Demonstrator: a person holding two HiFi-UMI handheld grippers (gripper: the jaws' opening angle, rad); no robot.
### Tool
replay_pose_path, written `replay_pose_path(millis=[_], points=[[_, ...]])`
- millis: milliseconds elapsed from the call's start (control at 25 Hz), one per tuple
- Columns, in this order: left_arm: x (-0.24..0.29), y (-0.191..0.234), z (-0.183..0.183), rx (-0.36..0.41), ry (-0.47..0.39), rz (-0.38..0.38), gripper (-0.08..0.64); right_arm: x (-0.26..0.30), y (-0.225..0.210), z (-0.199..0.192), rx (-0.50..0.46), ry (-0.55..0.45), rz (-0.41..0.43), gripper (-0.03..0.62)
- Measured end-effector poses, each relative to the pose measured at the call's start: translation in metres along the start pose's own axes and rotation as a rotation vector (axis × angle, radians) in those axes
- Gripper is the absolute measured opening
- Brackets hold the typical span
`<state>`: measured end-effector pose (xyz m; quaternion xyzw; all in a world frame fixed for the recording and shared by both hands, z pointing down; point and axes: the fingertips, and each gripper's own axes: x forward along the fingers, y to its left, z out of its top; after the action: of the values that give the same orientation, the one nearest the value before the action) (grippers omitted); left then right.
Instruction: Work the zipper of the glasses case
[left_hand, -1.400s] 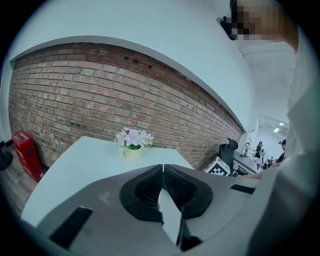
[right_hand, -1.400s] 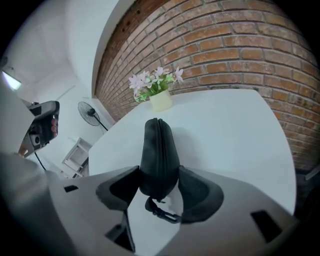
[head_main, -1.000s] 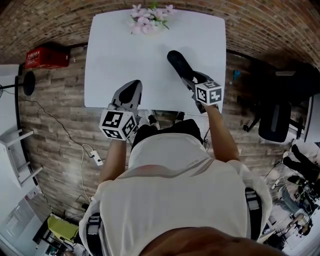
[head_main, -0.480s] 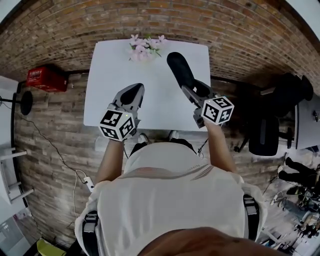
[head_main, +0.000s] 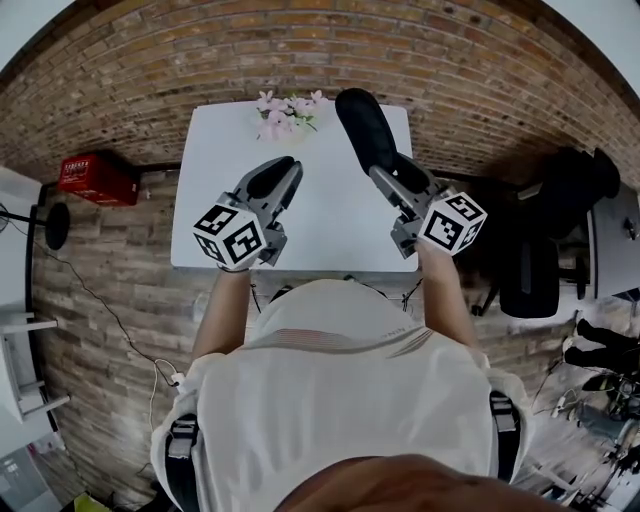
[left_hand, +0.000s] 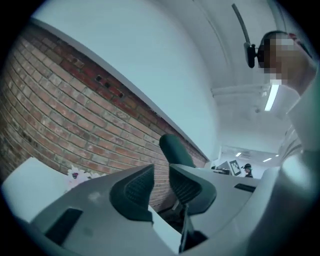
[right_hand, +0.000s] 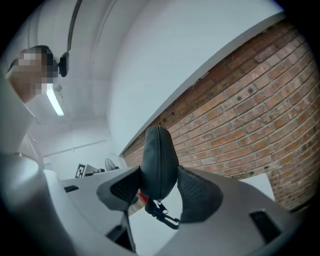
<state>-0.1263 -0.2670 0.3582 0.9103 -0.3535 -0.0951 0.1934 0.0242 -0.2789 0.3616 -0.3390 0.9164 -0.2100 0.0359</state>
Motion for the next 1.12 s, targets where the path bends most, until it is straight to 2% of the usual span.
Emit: replay_pose_path(millis=[80, 160, 360, 600, 720, 840, 1000, 1120], points=[[0.008, -0.013, 0.0, -0.063, 0.001, -0.095, 0.178, 0.002, 0.007, 0.002, 0.047, -0.014, 0.067, 0.286], [0.014, -0.026, -0.001, -0.116, -0.007, -0.173, 0.241, 0.002, 0.017, -0.001, 0.089, -0.004, 0.141, 0.287], [0.023, -0.045, 0.003, -0.232, -0.04, -0.286, 0.294, 0.009, 0.051, -0.017, 0.168, 0.036, 0.312, 0.286], [0.018, -0.052, 0.0, -0.312, -0.089, -0.337, 0.313, 0.014, 0.083, -0.037, 0.286, 0.07, 0.5, 0.286], [0.018, -0.056, -0.004, -0.336, -0.118, -0.351, 0.316, 0.016, 0.091, -0.052, 0.342, 0.09, 0.538, 0.285], [0.017, -0.055, -0.006, -0.353, -0.138, -0.339, 0.316, 0.016, 0.098, -0.064, 0.359, 0.114, 0.548, 0.285], [0.018, -0.057, -0.008, -0.336, -0.128, -0.332, 0.316, 0.017, 0.104, -0.071, 0.328, 0.155, 0.553, 0.285], [0.017, -0.057, -0.01, -0.351, -0.13, -0.336, 0.314, 0.016, 0.104, -0.077, 0.301, 0.188, 0.548, 0.285]])
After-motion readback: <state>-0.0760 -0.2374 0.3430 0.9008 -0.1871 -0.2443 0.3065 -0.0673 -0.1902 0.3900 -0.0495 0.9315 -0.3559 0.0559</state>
